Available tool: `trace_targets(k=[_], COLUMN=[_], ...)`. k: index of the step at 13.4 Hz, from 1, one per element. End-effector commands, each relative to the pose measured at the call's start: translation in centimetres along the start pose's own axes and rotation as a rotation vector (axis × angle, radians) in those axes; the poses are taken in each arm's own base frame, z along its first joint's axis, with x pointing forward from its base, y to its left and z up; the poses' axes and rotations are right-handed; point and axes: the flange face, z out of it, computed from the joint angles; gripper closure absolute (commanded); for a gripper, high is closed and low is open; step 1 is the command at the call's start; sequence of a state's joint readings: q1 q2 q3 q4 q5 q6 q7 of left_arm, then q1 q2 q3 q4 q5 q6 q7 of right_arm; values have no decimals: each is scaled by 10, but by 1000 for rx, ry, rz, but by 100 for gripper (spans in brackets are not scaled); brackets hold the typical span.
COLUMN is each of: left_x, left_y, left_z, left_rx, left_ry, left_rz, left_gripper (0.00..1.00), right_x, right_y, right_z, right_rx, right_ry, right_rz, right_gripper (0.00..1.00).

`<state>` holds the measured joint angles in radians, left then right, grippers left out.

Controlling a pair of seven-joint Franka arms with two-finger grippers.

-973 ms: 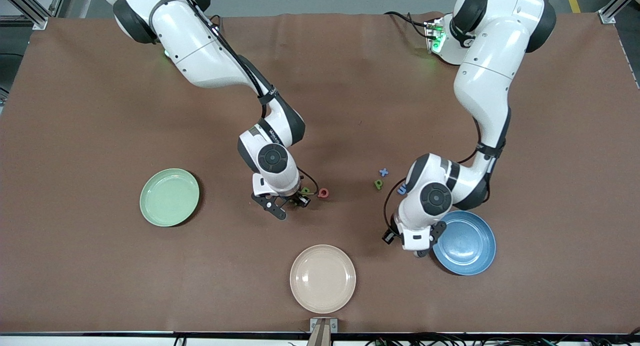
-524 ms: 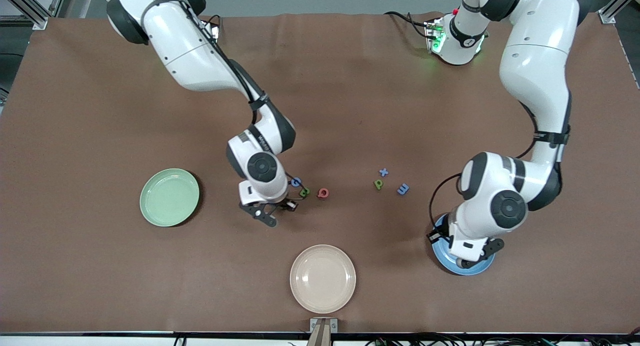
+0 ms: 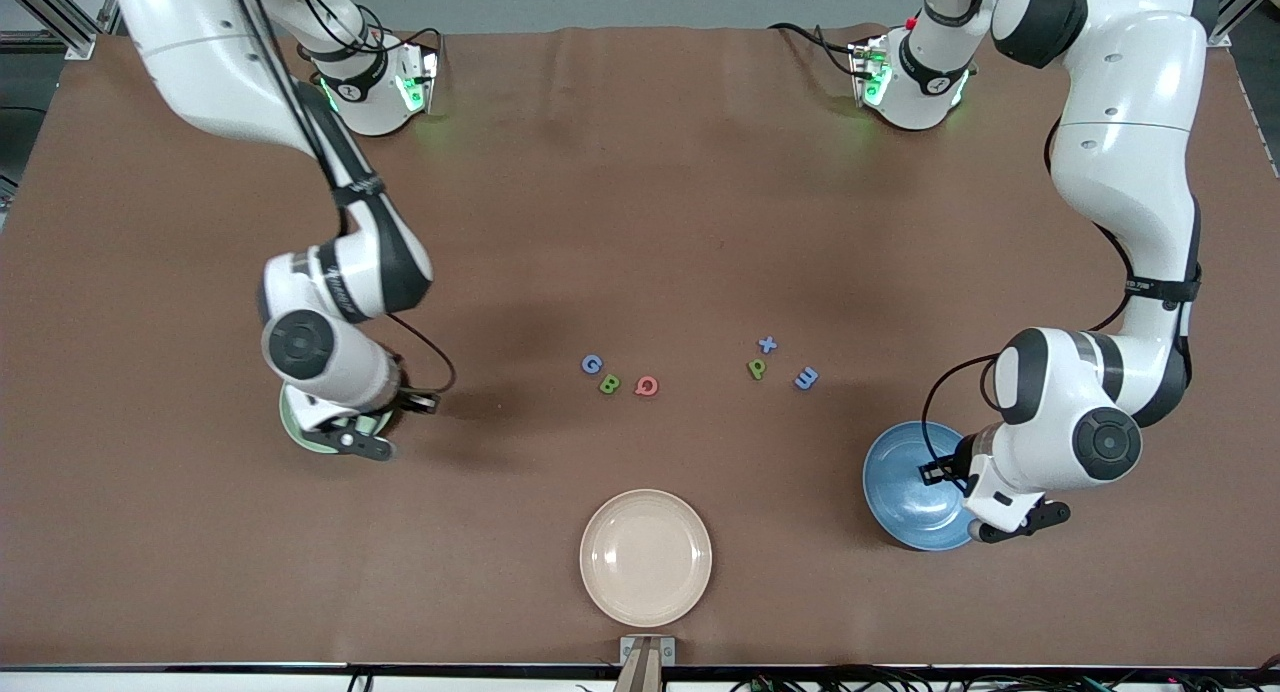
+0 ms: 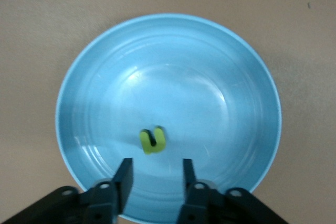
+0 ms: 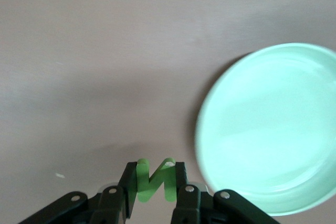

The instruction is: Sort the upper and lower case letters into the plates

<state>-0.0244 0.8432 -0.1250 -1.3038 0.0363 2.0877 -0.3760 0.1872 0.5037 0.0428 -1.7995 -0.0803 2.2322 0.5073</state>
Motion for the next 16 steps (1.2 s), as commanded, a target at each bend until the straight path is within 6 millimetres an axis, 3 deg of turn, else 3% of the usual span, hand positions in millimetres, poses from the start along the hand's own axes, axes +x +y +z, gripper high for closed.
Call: trace_targets(k=[1, 2, 5, 6, 7, 8, 10, 11, 13, 16], left_x=[-17, -28, -85, -105, -122, -137, -153, -160, -175, -184], left_y=[14, 23, 85, 96, 100, 102, 94, 96, 108, 117], left_z=[-14, -19, -18, -10, 0, 11, 33, 38, 51, 55], left_rx=[18, 20, 49, 57, 47, 31, 25, 30, 37, 43], left_ry=[1, -2, -17, -21, -2, 20, 25, 19, 13, 10], left_rz=[-7, -36, -117, -171, -204, -228, -293, -316, -377, -432], left_gripper=[0, 0, 0, 0, 0, 0, 1, 1, 2, 8], right_x=[-30, -32, -42, -41, -39, -38, -32, -30, -38, -69], right_y=[56, 68, 93, 100, 106, 106, 92, 72, 8, -93], right_z=[19, 28, 57, 61, 61, 60, 45, 34, 11, 26], right_rx=[8, 9, 20, 22, 23, 22, 27, 49, 91, 100], right_ry=[-5, -11, -3, -4, -4, -7, -3, -7, 12, 13], right_rz=[-68, -78, -100, -108, -125, -125, -110, -61, 44, 163], right_gripper=[100, 100, 96, 77, 12, 0, 0, 0, 0, 0])
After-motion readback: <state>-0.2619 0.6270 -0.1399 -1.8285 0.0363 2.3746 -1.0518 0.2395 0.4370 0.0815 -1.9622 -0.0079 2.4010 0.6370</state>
